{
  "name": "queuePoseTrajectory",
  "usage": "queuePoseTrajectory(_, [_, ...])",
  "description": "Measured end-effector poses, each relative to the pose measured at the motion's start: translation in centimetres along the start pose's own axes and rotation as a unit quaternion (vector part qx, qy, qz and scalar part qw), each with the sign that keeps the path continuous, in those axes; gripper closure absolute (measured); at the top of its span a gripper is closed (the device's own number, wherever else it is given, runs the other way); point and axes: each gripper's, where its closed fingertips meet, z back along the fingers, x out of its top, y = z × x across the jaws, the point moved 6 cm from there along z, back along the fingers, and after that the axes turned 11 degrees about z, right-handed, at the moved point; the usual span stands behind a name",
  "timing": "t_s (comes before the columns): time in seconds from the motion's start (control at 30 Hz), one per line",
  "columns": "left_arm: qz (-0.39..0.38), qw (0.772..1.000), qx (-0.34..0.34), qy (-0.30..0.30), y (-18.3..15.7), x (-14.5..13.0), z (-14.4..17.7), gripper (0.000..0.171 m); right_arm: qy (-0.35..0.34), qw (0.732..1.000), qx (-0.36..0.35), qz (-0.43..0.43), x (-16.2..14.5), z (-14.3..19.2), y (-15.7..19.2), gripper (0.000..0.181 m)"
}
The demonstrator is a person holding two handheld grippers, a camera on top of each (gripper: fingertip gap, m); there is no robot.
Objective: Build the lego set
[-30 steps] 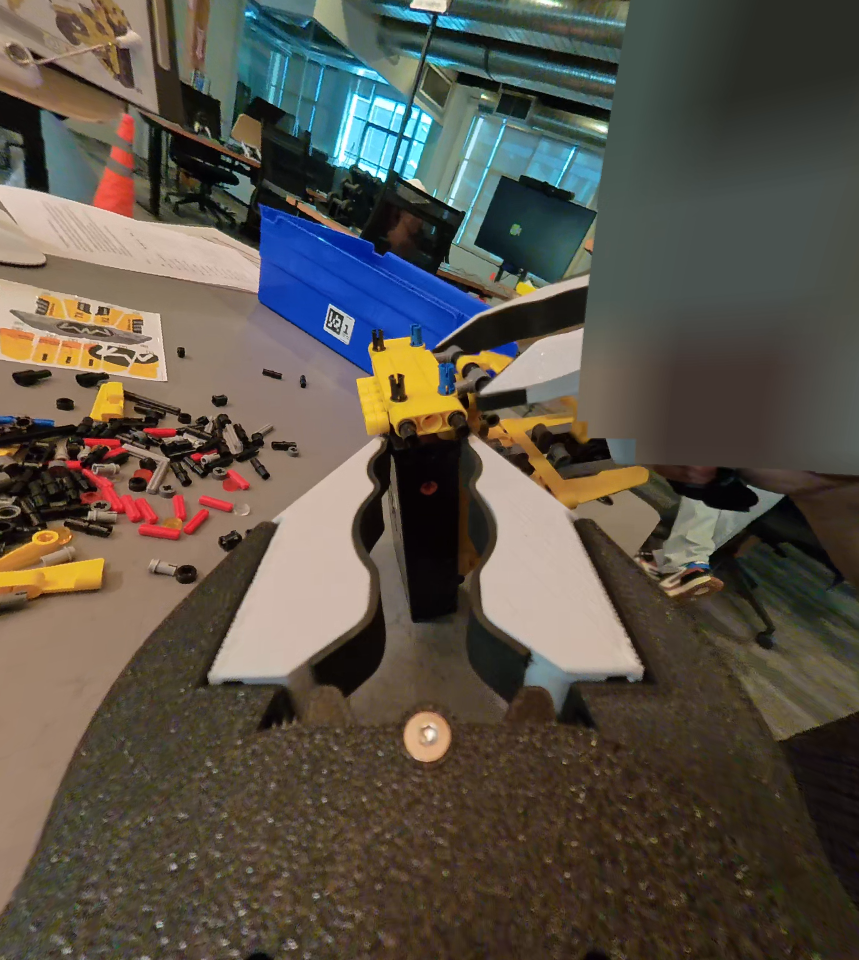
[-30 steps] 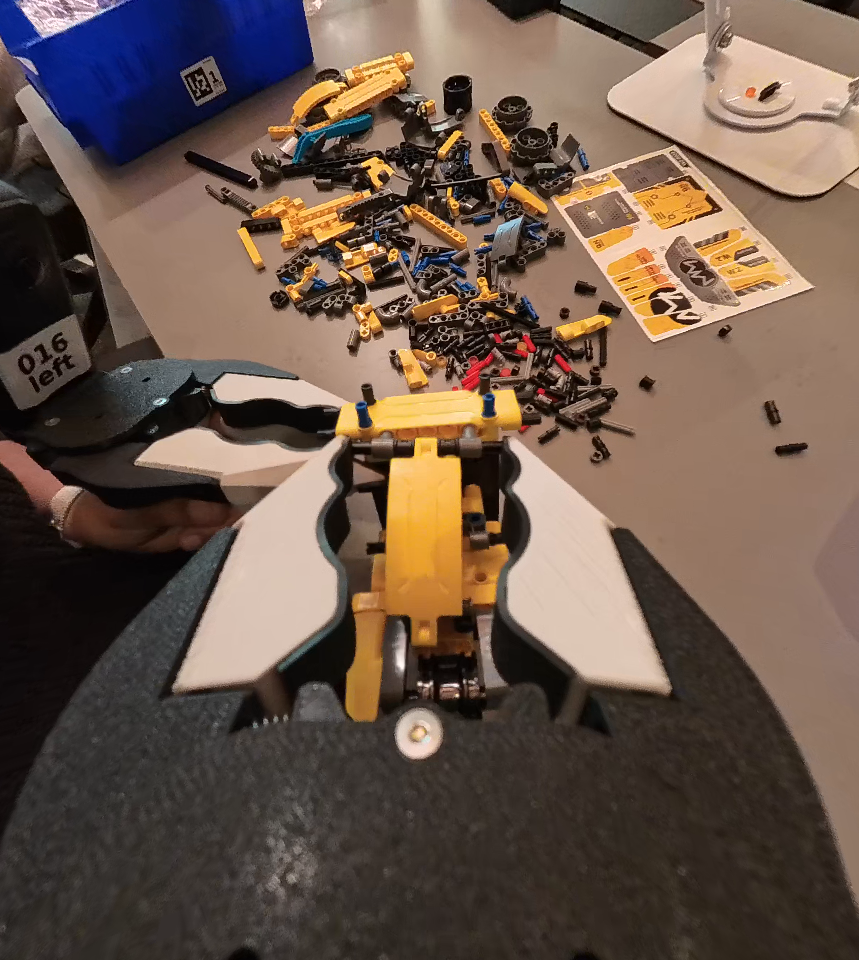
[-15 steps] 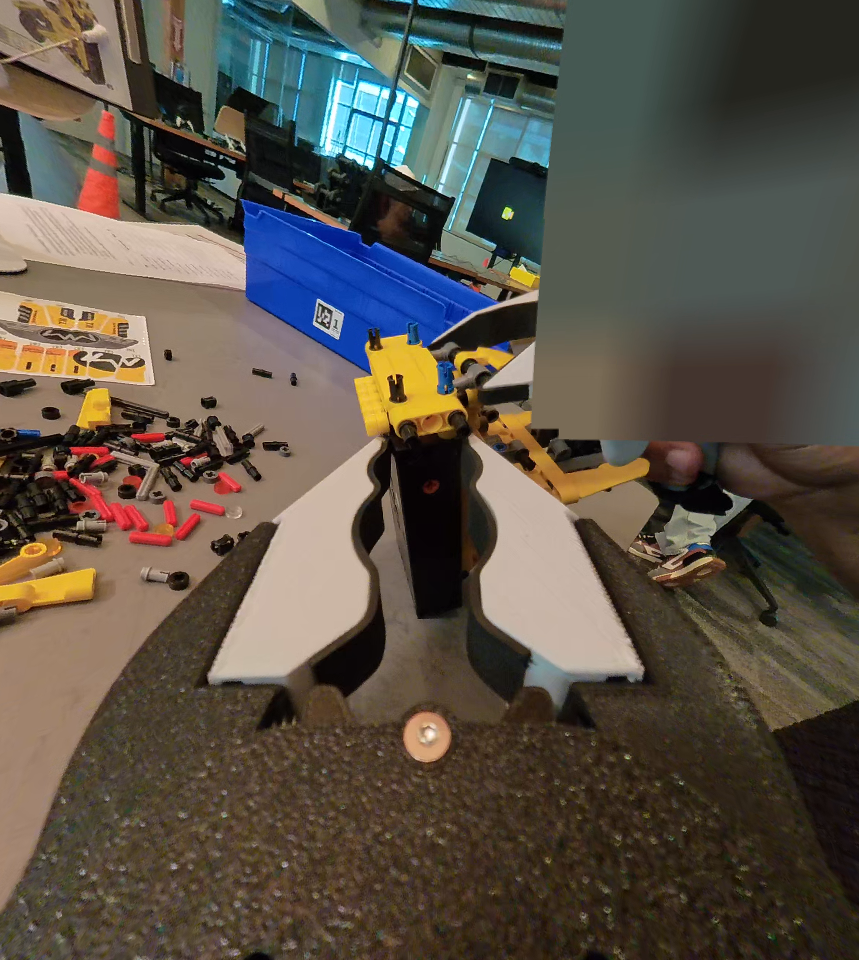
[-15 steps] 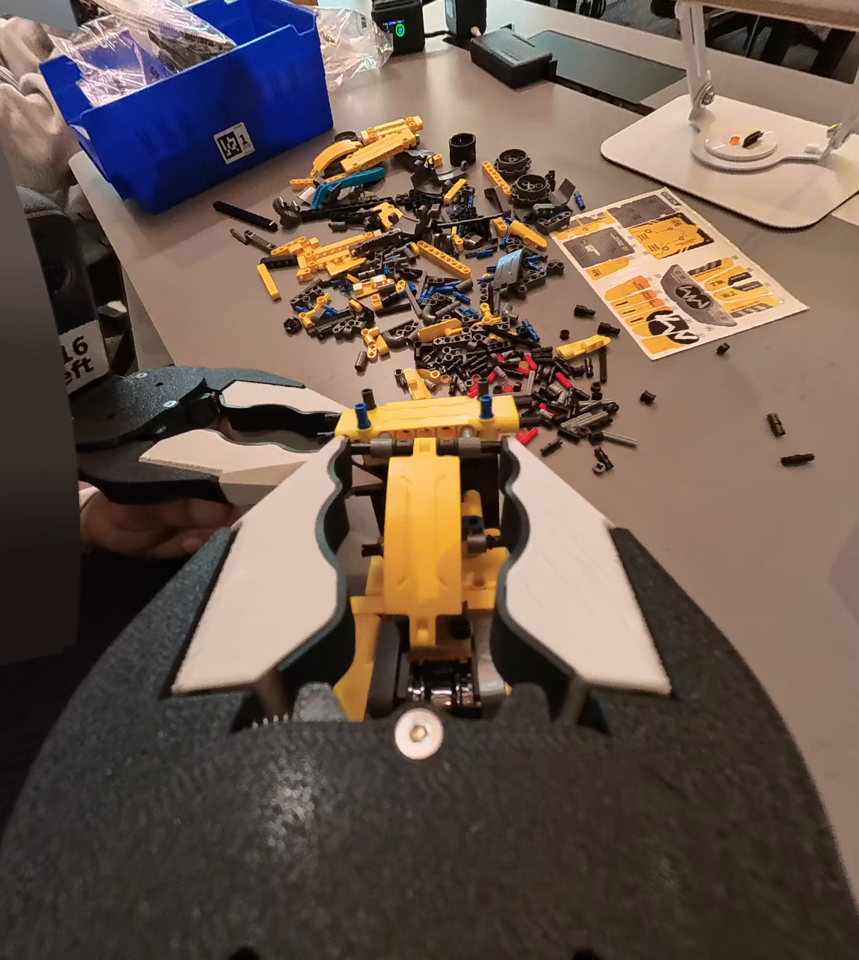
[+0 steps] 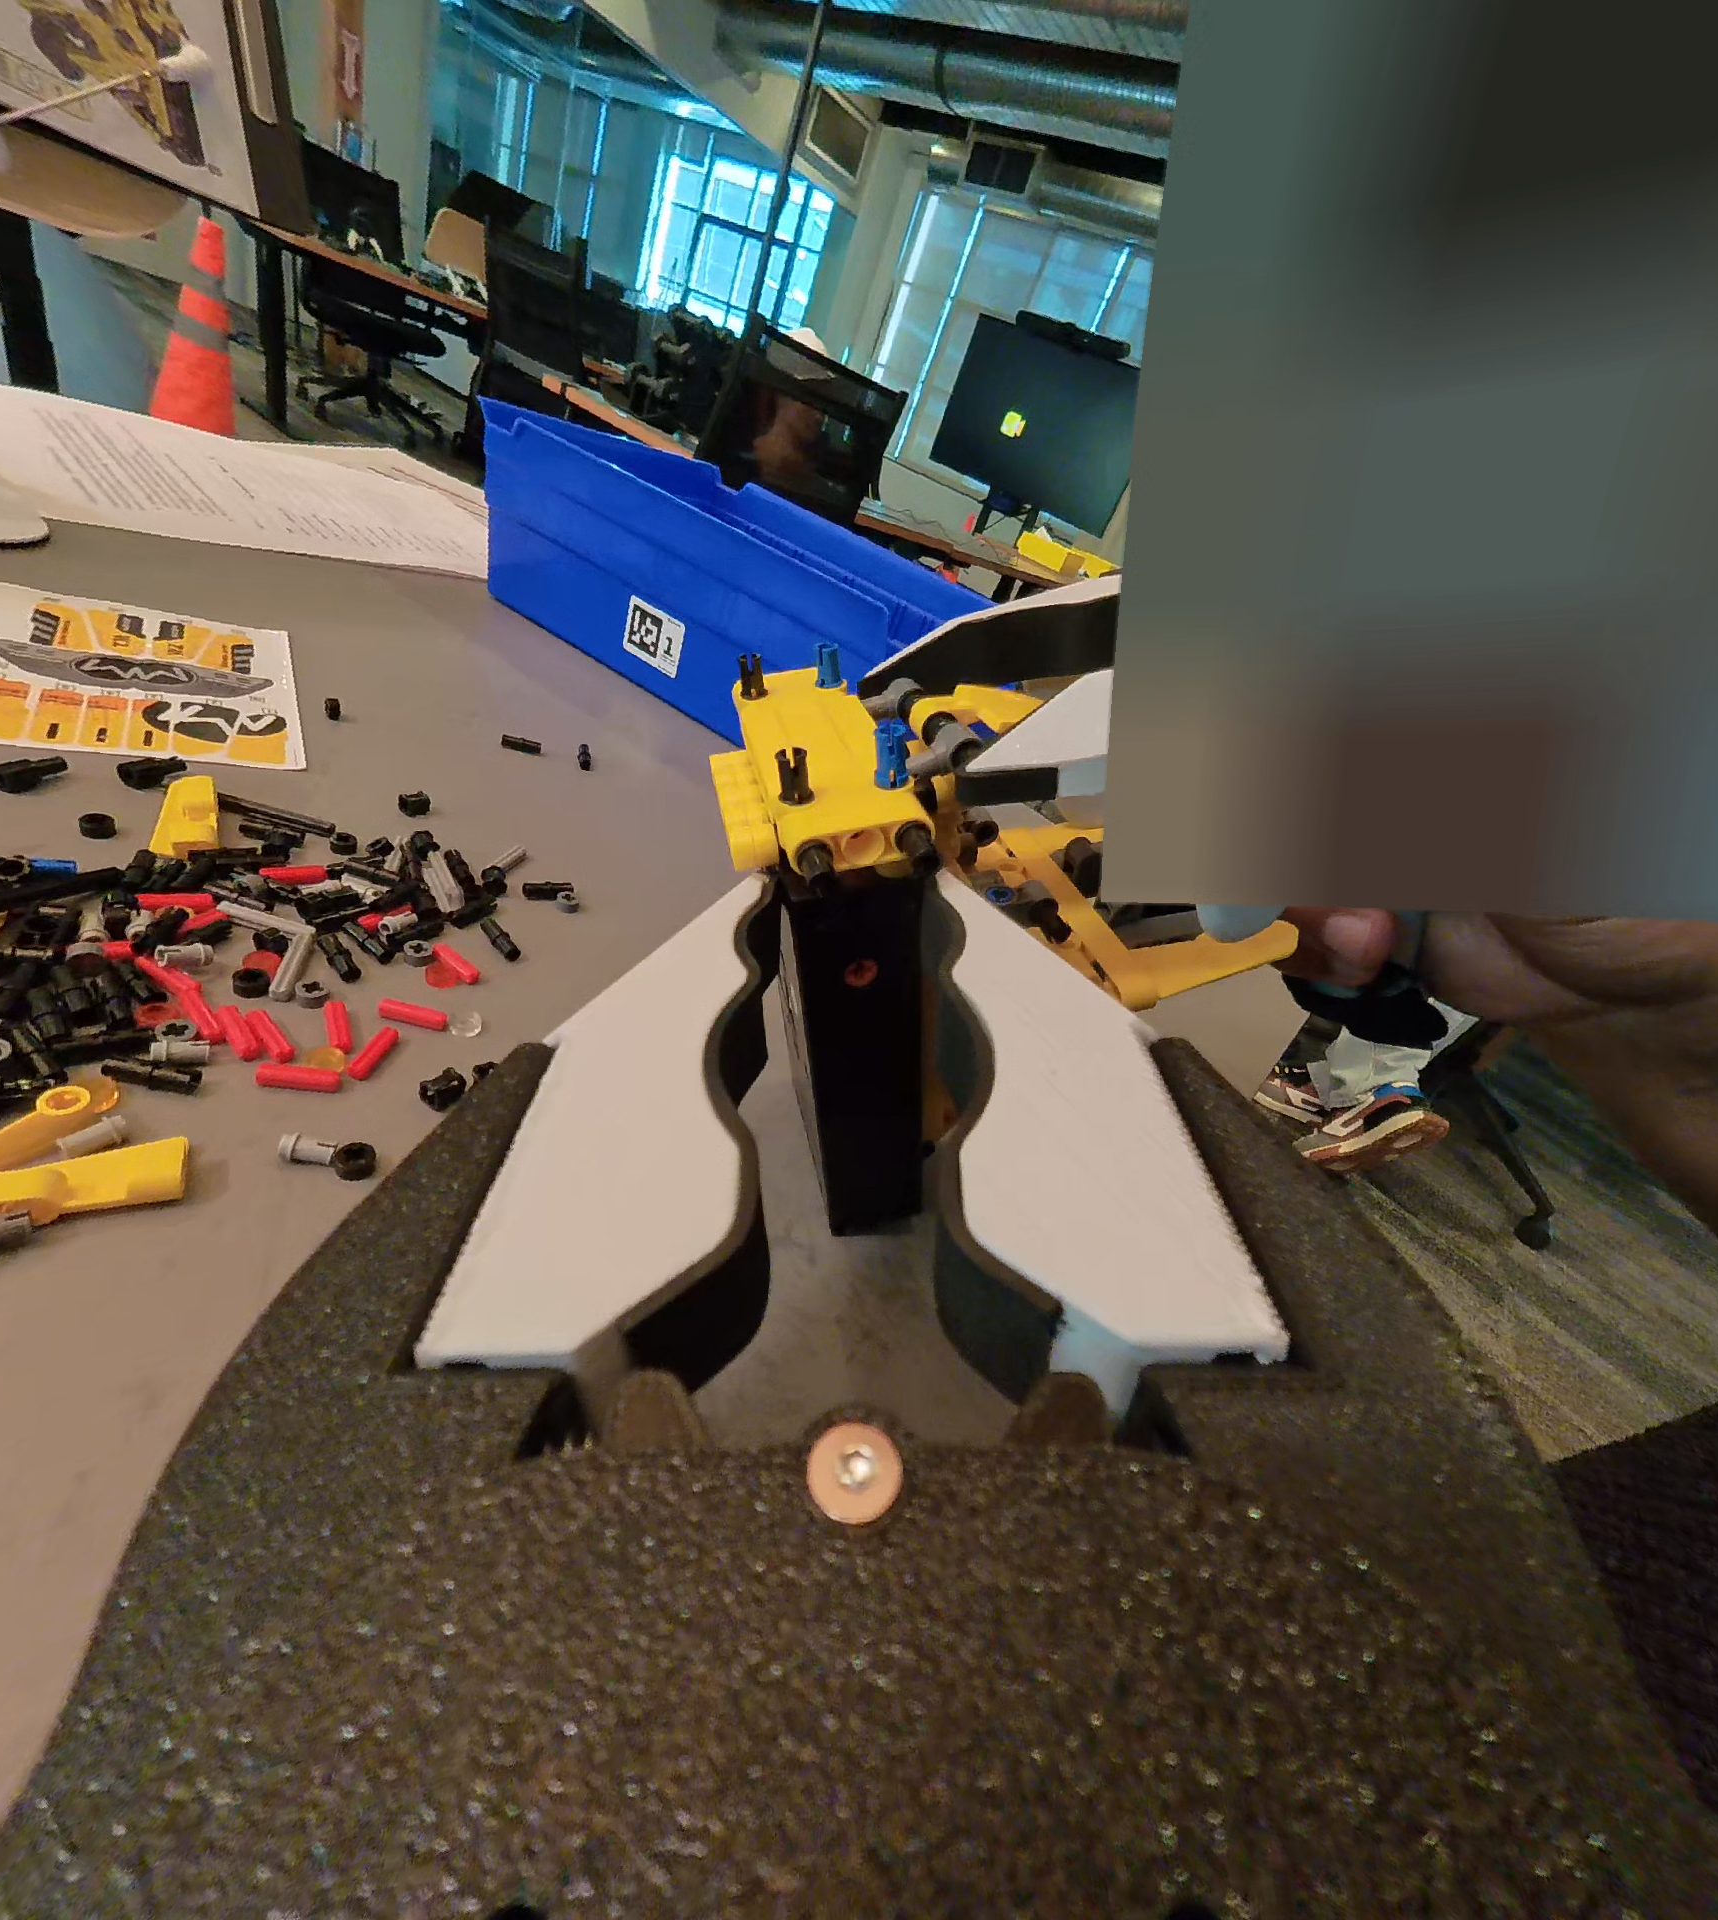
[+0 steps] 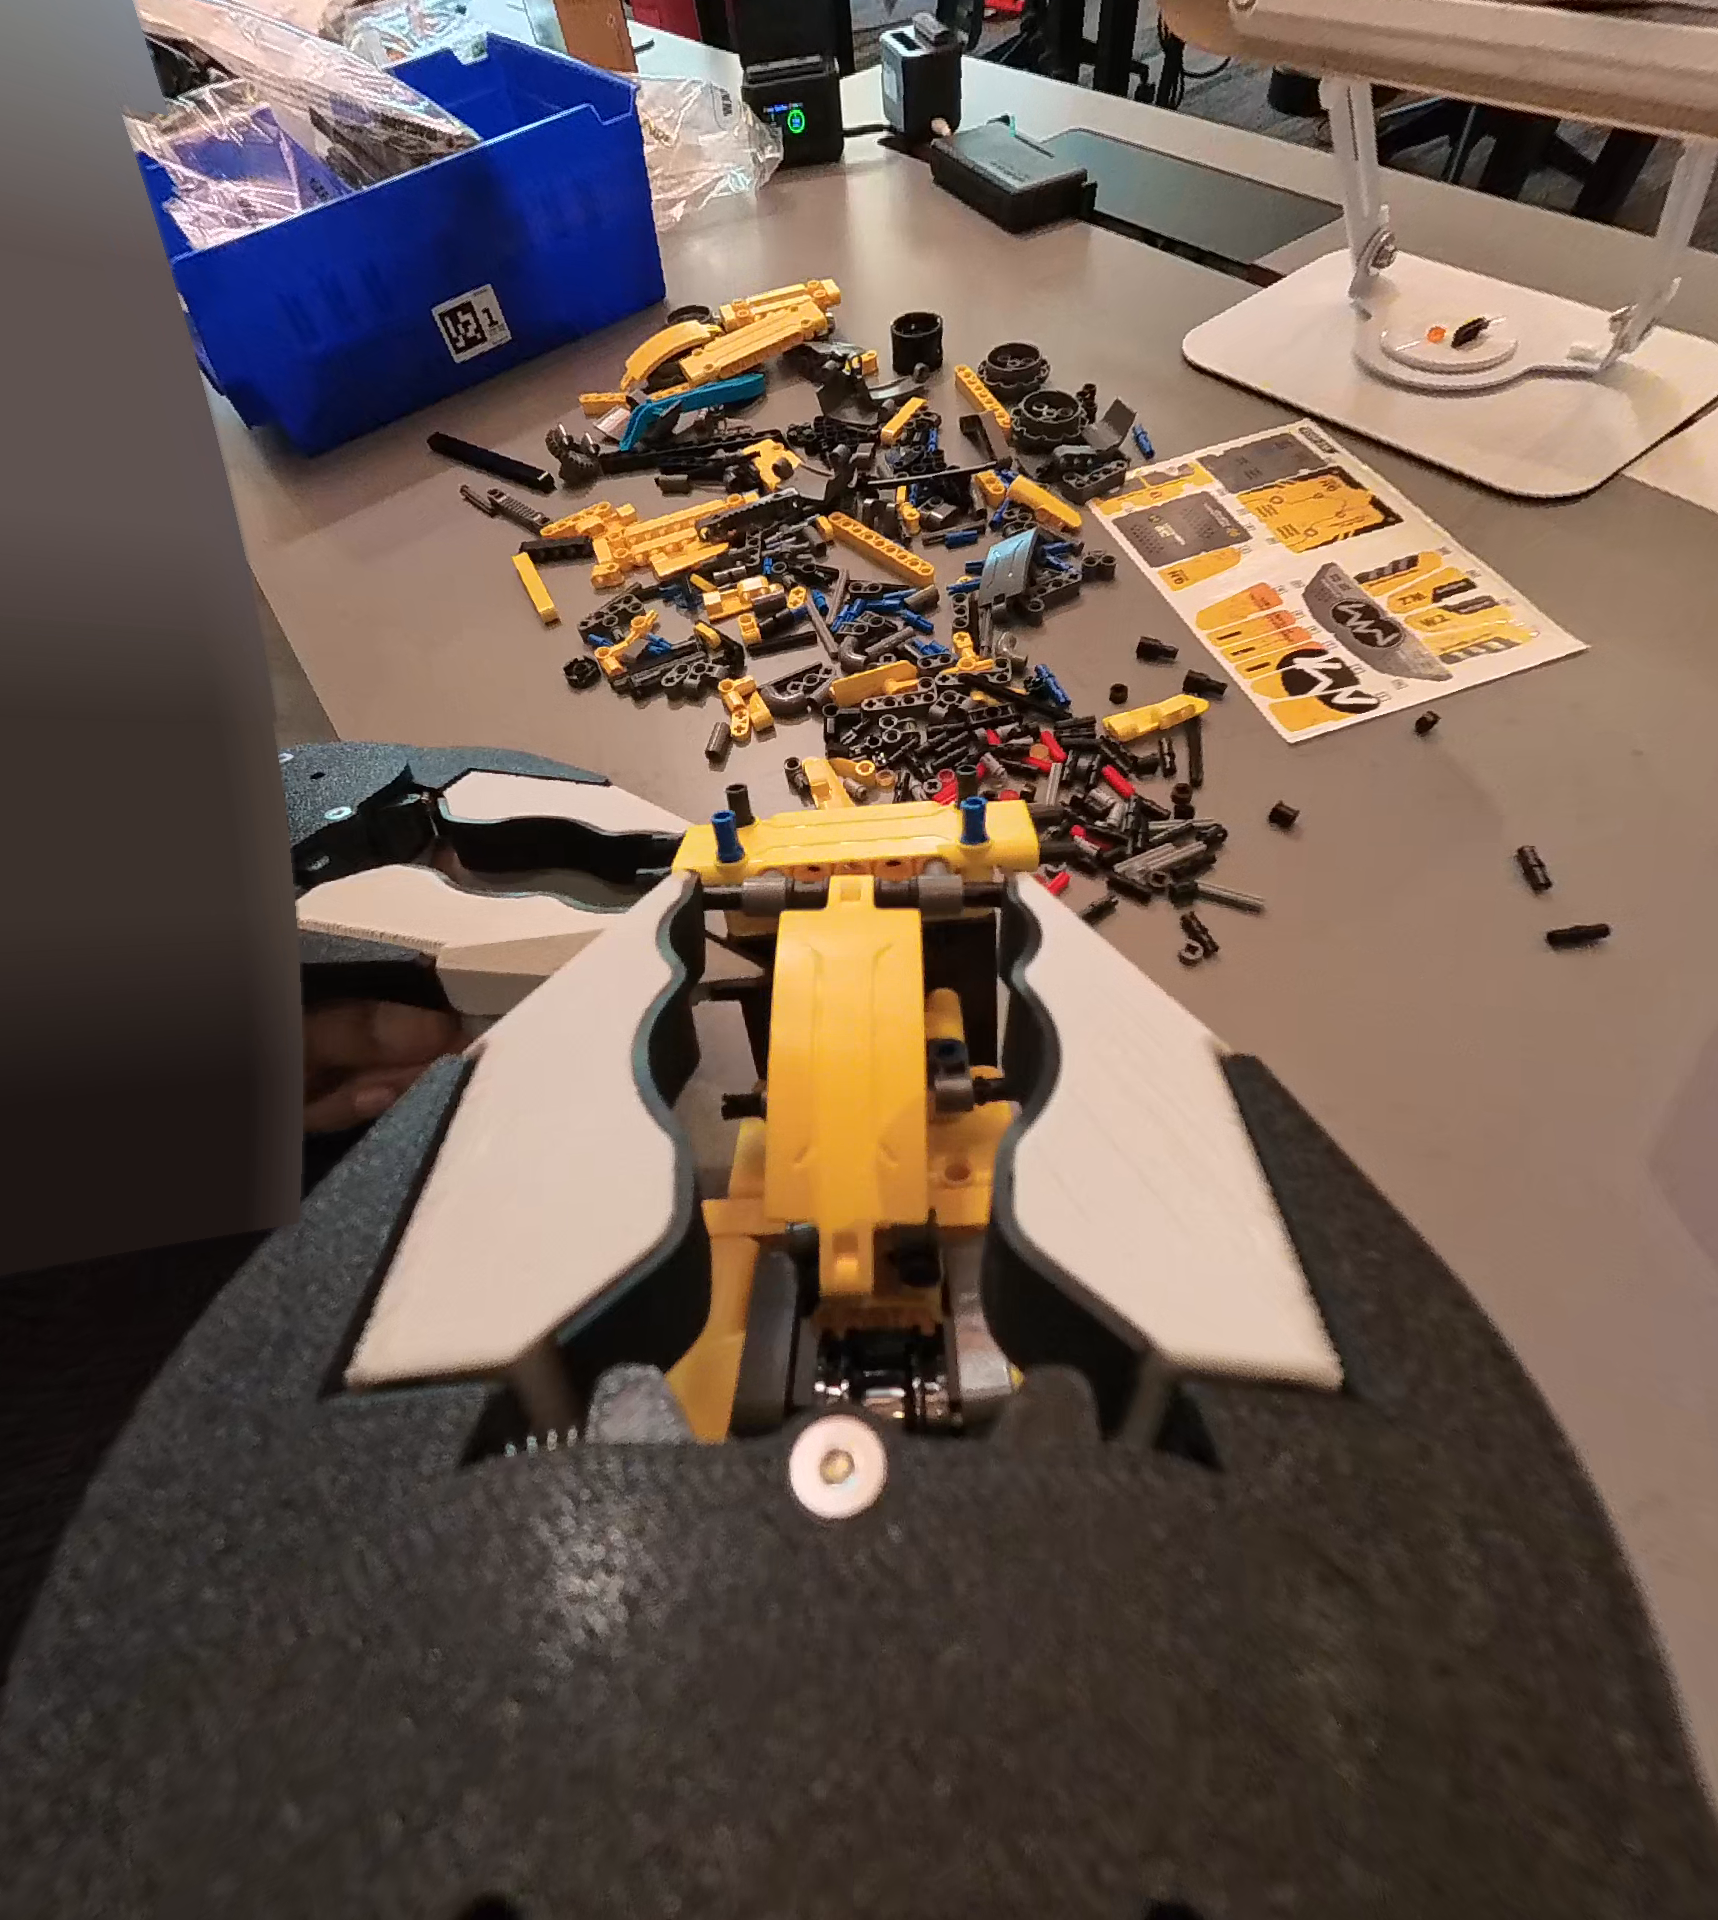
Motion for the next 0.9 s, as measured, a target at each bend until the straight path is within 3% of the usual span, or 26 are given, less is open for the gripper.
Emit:
queuePoseTrajectory(0.43, [0.005,1.0,-0.012,0.021,-0.3,-0.3,-0.6,0.131,0.004,1.0,0.0,0.006,-0.1,0.0,0.0,0.125])
queuePoseTrajectory(0.9, [0.1,0.992,-0.067,0.035,0.3,0.2,-1.7,0.13,-0.004,1.0,0.008,-0.012,-0.4,0.4,-0.2,0.125])
